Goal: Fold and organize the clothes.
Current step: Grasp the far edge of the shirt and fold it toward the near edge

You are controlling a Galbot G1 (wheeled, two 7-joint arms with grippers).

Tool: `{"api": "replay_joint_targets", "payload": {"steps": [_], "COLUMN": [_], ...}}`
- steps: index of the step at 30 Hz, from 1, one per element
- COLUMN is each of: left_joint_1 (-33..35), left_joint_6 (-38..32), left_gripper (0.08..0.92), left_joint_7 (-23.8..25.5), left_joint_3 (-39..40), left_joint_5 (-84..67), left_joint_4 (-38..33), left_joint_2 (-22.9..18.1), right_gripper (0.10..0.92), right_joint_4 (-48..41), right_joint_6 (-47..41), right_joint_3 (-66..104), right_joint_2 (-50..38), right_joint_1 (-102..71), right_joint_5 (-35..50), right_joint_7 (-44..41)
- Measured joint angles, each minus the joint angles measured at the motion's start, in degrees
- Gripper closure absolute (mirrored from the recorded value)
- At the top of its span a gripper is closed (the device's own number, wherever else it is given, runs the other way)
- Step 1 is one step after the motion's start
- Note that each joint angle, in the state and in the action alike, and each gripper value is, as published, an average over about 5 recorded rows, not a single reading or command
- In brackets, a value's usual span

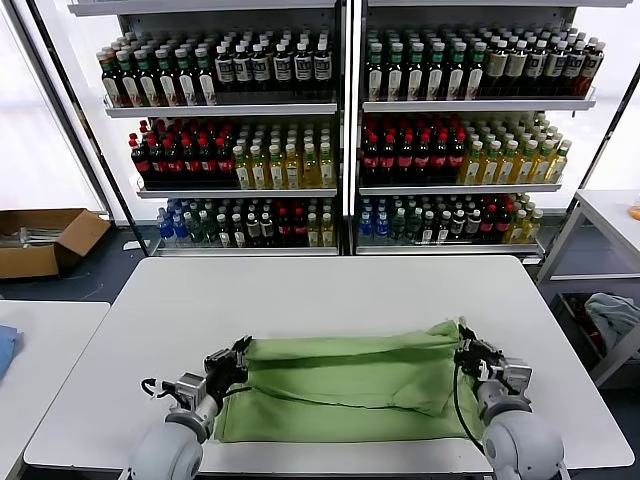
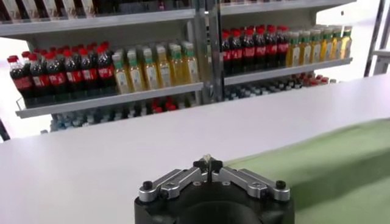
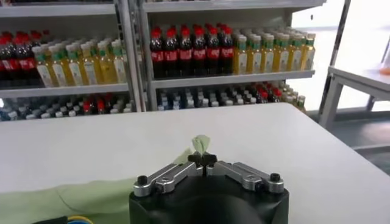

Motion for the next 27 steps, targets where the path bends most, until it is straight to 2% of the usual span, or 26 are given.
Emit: {"api": "replay_joint_targets", "payload": {"steps": [18,21,27], "left_joint_1": [4.6,4.8,4.7], "left_joint_6": [-0.6,-0.7,-1.2], "left_gripper": [0.901,0.840,0.668], "left_joint_7": [0.5,0.5,0.5], "left_joint_3": [-0.6,-0.6,-0.4], "left_joint_5": [4.3,5.2,6.8], "left_joint_4": [-0.7,-0.6,-0.7], "left_joint_2": [-2.2,-2.6,-3.4], "right_gripper": [0.918,0.918,0.899], "right_joint_4": [1.1,1.0,1.1], "right_joint_6": [1.0,1.3,1.6], "right_joint_3": [-0.7,-0.8,-1.0], "right_joint_2": [0.8,1.1,1.4], "right_joint_1": [-6.6,-7.2,-7.8], "right_joint_5": [-3.0,-3.6,-4.4], "right_joint_7": [0.5,0.8,1.3]}}
